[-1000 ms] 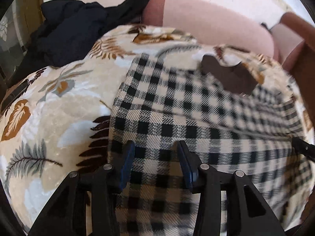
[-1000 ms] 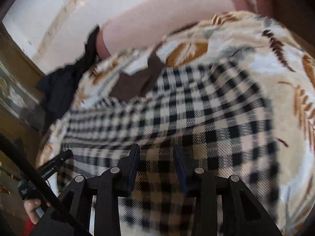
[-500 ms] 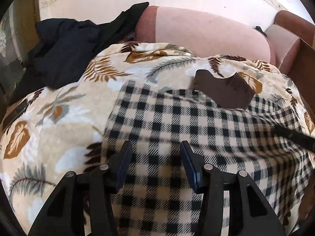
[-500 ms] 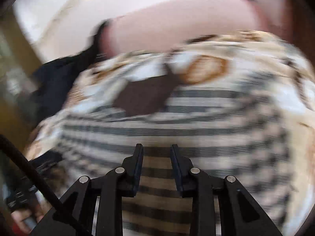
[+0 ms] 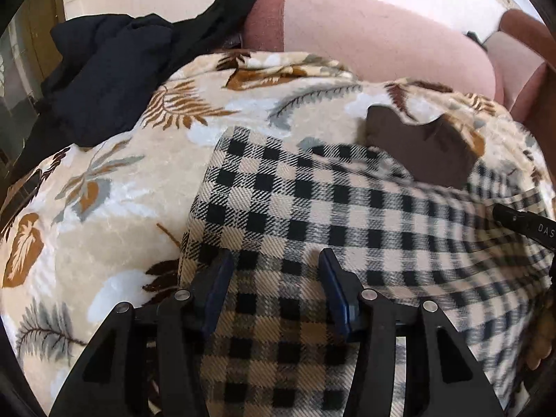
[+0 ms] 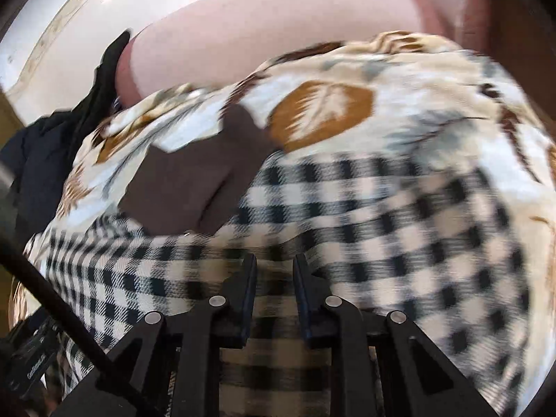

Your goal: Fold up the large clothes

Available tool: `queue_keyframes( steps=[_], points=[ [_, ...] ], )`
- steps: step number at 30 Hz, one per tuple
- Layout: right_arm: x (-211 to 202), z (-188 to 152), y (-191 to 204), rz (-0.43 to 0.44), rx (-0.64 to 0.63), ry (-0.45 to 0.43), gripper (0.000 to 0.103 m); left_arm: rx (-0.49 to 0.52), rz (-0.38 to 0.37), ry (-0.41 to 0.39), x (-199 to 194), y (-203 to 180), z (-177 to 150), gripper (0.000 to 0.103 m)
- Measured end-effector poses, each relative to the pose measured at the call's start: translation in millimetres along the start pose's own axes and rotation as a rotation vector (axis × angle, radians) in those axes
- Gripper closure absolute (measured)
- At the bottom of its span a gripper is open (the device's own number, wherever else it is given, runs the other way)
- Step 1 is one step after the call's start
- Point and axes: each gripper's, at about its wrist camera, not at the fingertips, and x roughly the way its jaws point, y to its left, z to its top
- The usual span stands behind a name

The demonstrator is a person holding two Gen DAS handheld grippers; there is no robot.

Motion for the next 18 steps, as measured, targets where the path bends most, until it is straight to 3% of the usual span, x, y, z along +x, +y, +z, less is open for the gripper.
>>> queue_keyframes(
  steps=[3,6,9,11,13,18],
  points=[
    [-27.5,-6.3,7.5,0.166,-0.015,-0.010,0.075,-0.001,-0.091,-0.044,-22.4,3.3,-4.2,0.053],
    [-47.3,-29.1,27.3,0.297,-0.104,0.023,0.075,0.060,-0.116,-0.047,-27.8,-8.1,-15.2,0.053],
    [-47.3,-68.9,50.7,0.244,-0.287,0.072,0.075,0.192,-0.056,-0.011,-15.8,-29.7,-36.9,0.053],
    [-44.6,-90.9,53.4,0.151,-0.412,0.079,0.075,0.271,-0.010,-0.027,-15.9,-38.8,-50.6,0.052],
    [-50.5,-105.8,46.7,0.111,-0.486,0.062,0.075,0.316,0.004,-0.056,-22.8,-41.3,-61.3,0.052],
    [-69.4,-117.3,-8.2,0.095,-0.445,0.074,0.077,0.311,0.008,-0.065,-33.0,-20.9,-78.5,0.048]
  ],
)
